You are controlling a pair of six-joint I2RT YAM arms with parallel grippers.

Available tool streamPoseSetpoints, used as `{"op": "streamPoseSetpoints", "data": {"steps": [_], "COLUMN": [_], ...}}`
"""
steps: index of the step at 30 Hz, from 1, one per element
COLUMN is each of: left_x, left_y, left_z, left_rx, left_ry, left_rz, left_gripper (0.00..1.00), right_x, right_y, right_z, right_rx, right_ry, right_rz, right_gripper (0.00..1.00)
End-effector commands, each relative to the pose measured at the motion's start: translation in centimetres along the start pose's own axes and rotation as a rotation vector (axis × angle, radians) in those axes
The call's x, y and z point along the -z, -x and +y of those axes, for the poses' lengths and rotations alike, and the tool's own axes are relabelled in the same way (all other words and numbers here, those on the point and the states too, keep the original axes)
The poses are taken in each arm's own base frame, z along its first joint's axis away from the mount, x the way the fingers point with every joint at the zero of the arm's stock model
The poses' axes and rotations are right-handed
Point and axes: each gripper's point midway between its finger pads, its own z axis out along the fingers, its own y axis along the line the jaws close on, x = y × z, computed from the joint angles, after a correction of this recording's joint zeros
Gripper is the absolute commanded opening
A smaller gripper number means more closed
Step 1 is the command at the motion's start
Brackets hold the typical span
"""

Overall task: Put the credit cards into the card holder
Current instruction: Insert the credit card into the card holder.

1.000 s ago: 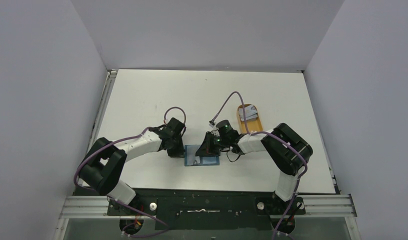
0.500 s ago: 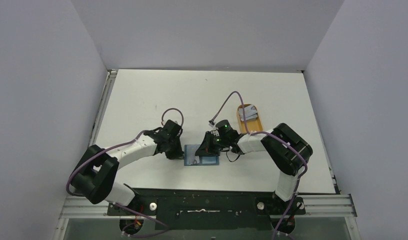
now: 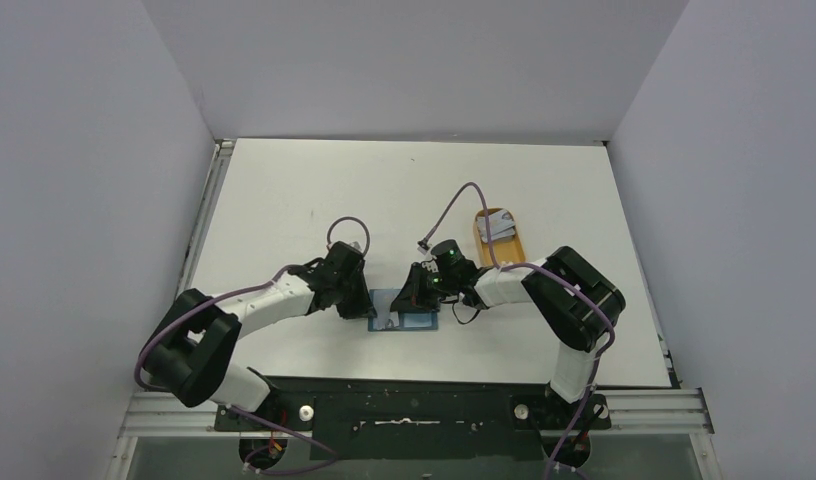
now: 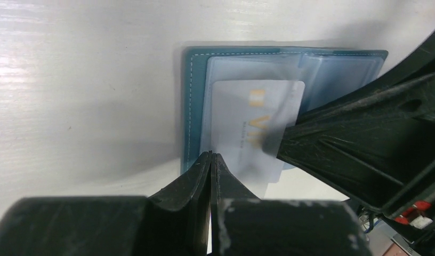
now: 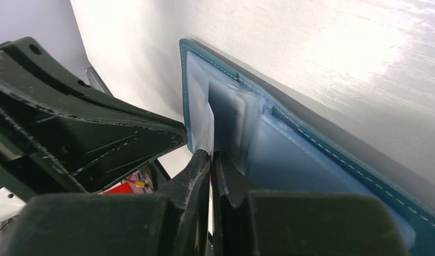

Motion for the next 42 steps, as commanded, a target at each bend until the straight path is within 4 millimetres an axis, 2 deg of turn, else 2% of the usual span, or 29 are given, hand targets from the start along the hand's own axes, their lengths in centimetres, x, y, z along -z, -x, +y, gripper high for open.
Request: {"op": "streamPoseSetpoints", "data": {"steps": [1,6,16,27,42], "left_x": [-1.0,-1.6,-1.7,-1.5,-1.5], "left_y": [0.1,-0.6,-0.9,-0.9,-1.0], "left_z": [-0.3,1.5,2.5,2.2,1.6], "left_rx": [0.022,0.035,0.041,0.039,0.043], "left_ry": [-0.016,0.056,0.093,0.076,0.047], "left_rz": [0.01,0.027,0.023,0.023,0.029], "left_gripper": [0.0,0.0,0.0,0.0,0.0], "right_x": [-0.3,0.0,0.8,1.1,-0.3], "right_y": [0.8,1.0,1.7,1.9,1.6], "right_z": [-1.4,-1.6,-1.9,-1.8,-1.1], "right_rx": [-0.003,-0.023,-0.056,-0.065,-0.05], "right_ry": [-0.072,-0.075,-0.08,-0.074,-0.069], "right_rz": [-0.046,-0.061,-0.095,-0.109,-0.077], "right_gripper": [0.0,0.0,0.0,0.0,0.0]}}
